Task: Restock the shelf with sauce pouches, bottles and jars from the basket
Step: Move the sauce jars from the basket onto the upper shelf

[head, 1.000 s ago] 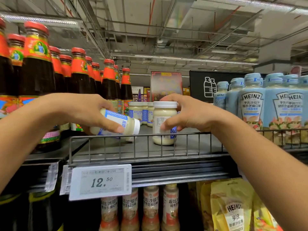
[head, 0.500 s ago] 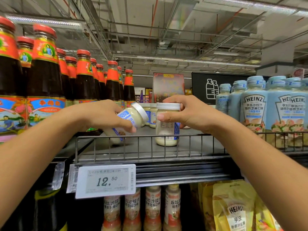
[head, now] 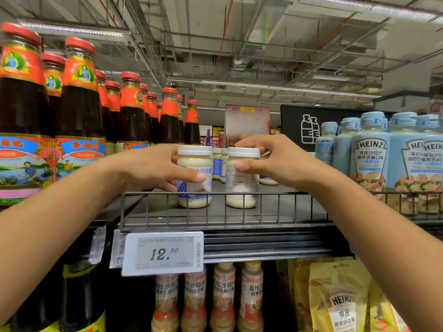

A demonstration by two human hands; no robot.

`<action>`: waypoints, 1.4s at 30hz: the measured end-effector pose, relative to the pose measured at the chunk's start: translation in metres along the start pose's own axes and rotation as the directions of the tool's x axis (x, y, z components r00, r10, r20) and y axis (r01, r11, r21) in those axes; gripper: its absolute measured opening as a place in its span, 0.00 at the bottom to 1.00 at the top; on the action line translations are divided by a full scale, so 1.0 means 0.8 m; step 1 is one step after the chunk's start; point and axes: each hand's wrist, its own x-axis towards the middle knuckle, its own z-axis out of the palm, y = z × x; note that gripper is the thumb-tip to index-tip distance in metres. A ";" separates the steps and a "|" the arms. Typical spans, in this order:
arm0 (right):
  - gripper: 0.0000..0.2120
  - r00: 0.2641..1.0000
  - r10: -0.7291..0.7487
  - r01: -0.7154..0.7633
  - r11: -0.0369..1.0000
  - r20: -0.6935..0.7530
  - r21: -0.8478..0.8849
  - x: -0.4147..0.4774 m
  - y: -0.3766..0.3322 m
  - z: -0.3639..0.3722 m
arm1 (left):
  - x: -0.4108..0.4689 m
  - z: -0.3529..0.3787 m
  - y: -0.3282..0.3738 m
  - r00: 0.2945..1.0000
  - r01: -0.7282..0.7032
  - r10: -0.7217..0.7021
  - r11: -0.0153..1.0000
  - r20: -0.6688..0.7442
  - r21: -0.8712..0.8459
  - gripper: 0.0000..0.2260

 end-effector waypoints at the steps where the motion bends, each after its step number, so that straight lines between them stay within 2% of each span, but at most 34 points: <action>1: 0.24 1.000 0.014 -0.014 1.000 0.018 -0.003 0.000 0.003 -0.003 | 0.000 -0.002 -0.001 0.999 -0.007 0.006 1.000 -0.050 -0.025 0.36; 3: 0.21 0.994 0.039 -0.046 0.997 0.105 0.060 -0.002 0.004 -0.006 | -0.003 -0.003 -0.001 0.985 -0.055 0.046 0.997 -0.168 -0.048 0.42; 5: 0.14 0.987 0.010 -0.026 0.995 0.162 0.094 -0.003 0.001 -0.004 | -0.004 -0.004 0.002 0.962 -0.131 0.137 0.991 -0.237 0.040 0.37; 6: 0.13 0.989 -0.007 -0.002 0.998 0.150 0.056 -0.003 -0.002 -0.002 | -0.005 -0.004 0.003 0.951 -0.164 0.187 0.980 -0.248 0.111 0.33; 8: 0.17 0.996 -0.049 0.053 0.997 0.077 -0.053 -0.001 -0.005 0.003 | -0.005 -0.005 0.006 0.935 -0.202 0.252 0.957 -0.251 0.209 0.27; 11: 0.09 0.997 -0.067 0.069 0.996 0.030 -0.065 0.004 -0.001 0.004 | -0.007 -0.004 0.008 0.932 -0.211 0.269 0.947 -0.241 0.243 0.25; 14: 0.14 0.994 -0.030 0.035 0.998 0.110 -0.044 0.003 0.000 0.004 | -0.008 -0.003 0.010 0.918 -0.228 0.302 0.933 -0.259 0.279 0.22; 16: 0.11 0.993 -0.023 0.027 0.999 0.113 -0.031 0.002 -0.004 0.006 | -0.009 -0.004 0.013 0.892 -0.230 0.351 0.895 -0.285 0.382 0.21; 18: 0.18 0.996 -0.067 0.074 0.989 0.058 -0.130 0.004 -0.009 0.008 | -0.009 -0.007 0.014 0.883 -0.204 0.383 0.832 -0.269 0.515 0.25; 19: 0.17 0.996 -0.086 0.088 0.976 0.021 -0.201 0.004 -0.010 0.010 | -0.009 -0.007 0.015 0.883 -0.197 0.392 0.808 -0.257 0.555 0.26; 21: 0.11 0.994 -0.105 0.091 0.958 -0.036 -0.273 0.005 -0.010 0.011 | -0.010 -0.008 0.015 0.883 -0.198 0.401 0.789 -0.243 0.582 0.25; 27: 0.20 0.999 -0.044 0.043 0.974 -0.003 -0.224 0.002 -0.007 0.008 | -0.013 -0.010 0.021 0.887 -0.155 0.397 0.735 -0.234 0.660 0.26; 29: 0.25 0.999 -0.025 0.017 0.964 -0.025 -0.267 0.004 -0.009 0.010 | -0.012 -0.012 0.021 0.891 -0.132 0.387 0.718 -0.235 0.683 0.26; 31: 0.25 0.999 -0.028 0.016 0.949 -0.035 -0.314 0.009 -0.014 0.011 | -0.010 -0.012 0.022 0.893 -0.116 0.383 0.704 -0.236 0.701 0.26; 35: 0.23 0.998 -0.047 0.060 0.912 0.041 -0.406 0.023 -0.023 0.012 | 0.001 -0.011 0.023 0.909 -0.071 0.345 0.684 -0.236 0.726 0.26; 42: 0.27 0.986 -0.005 0.096 0.835 0.168 -0.542 0.059 -0.029 0.021 | 0.033 -0.023 0.017 0.940 0.010 0.273 0.581 -0.207 0.814 0.29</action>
